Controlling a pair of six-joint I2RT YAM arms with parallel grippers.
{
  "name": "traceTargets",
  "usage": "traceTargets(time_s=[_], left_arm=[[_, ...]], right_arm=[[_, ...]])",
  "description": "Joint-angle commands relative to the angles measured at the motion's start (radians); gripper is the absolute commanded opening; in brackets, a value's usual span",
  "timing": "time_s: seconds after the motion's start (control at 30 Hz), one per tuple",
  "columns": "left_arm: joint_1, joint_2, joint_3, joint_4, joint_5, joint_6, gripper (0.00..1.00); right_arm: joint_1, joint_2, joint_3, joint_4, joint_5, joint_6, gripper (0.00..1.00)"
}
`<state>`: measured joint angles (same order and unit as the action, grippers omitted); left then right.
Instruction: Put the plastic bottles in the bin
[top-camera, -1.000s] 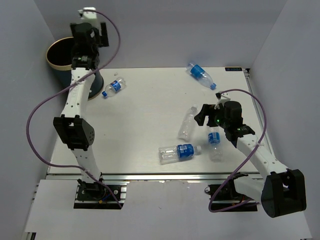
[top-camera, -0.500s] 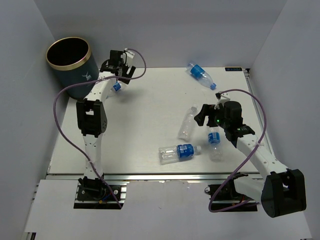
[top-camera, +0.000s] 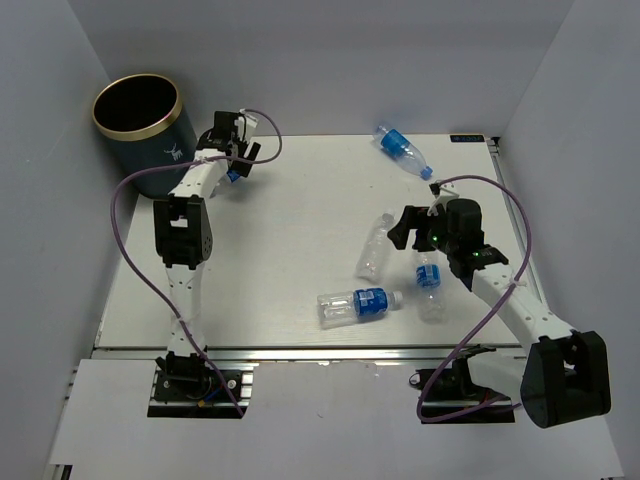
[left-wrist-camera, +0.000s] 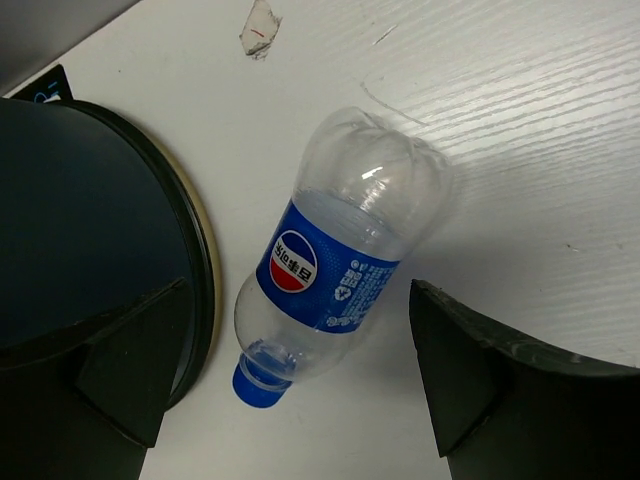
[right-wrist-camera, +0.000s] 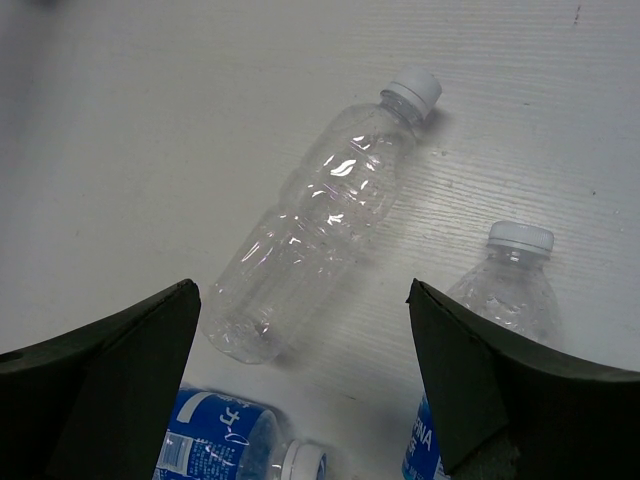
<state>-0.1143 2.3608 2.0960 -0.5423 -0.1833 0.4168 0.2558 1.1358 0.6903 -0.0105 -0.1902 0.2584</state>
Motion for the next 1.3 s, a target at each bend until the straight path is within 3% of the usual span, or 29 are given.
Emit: traceTargets(time_s=[0.0,0.23,0.37,0.4,0.5,0.6,0.73,0.87,1.0,1.13,1.17,1.2,1.27], left_arm=[[0.015,0.029,0.005,0.012,0.018,-0.026,0.98],[0.022,0.08,0.019,-0.013,0.09,-0.055,0.97],[0.021,0.075,0.078,-0.073,0.11,-0.091,0.66],[0.015,0.034,0.073,-0.077,0.119,-0.102,0.5],[0.001,-0.061,0.042,-0.036,0.108,-0.113,0.36],[-0.008,-0.217,-0.008,0.033,0.079,-0.159,0.35],[-0.005,-0.36,0.041,0.083,-0.077,-0.314,0.4],[0.014,-0.466,0.03,0.217,-0.346,-0.423,0.41],[0.088,-0.454,0.082,0.287,-0.401,-0.51,0.41],[0.172,-0.362,0.212,0.306,-0.481,-0.48,0.43],[0.185,-0.347,0.228,0.315,-0.484,-0.475,0.48],[0.195,-0.318,0.24,0.333,-0.508,-0.474,0.64],[0.217,-0.298,0.262,0.338,-0.513,-0.481,0.84]], right_arm=[[0.002,0.002,0.051,-0.014,-0.012,0.001,0.89],[0.003,-0.064,0.022,0.0,-0.006,0.007,0.89],[0.002,-0.099,0.009,0.038,-0.006,0.018,0.89],[0.003,-0.105,0.002,0.049,-0.006,0.019,0.89],[0.002,-0.12,-0.003,0.052,0.001,0.021,0.89],[0.002,-0.123,-0.006,0.055,0.008,0.022,0.89],[0.002,-0.116,-0.009,0.064,0.012,0.035,0.89],[0.002,-0.104,-0.006,0.061,-0.012,0.038,0.89],[0.002,-0.093,0.005,0.064,-0.101,0.035,0.89],[0.019,-0.07,0.026,0.044,-0.12,0.009,0.89],[0.034,-0.05,0.032,0.026,-0.115,0.001,0.89],[0.043,-0.041,0.044,0.02,-0.094,-0.002,0.89],[0.075,-0.007,0.061,-0.017,-0.066,-0.011,0.89]])
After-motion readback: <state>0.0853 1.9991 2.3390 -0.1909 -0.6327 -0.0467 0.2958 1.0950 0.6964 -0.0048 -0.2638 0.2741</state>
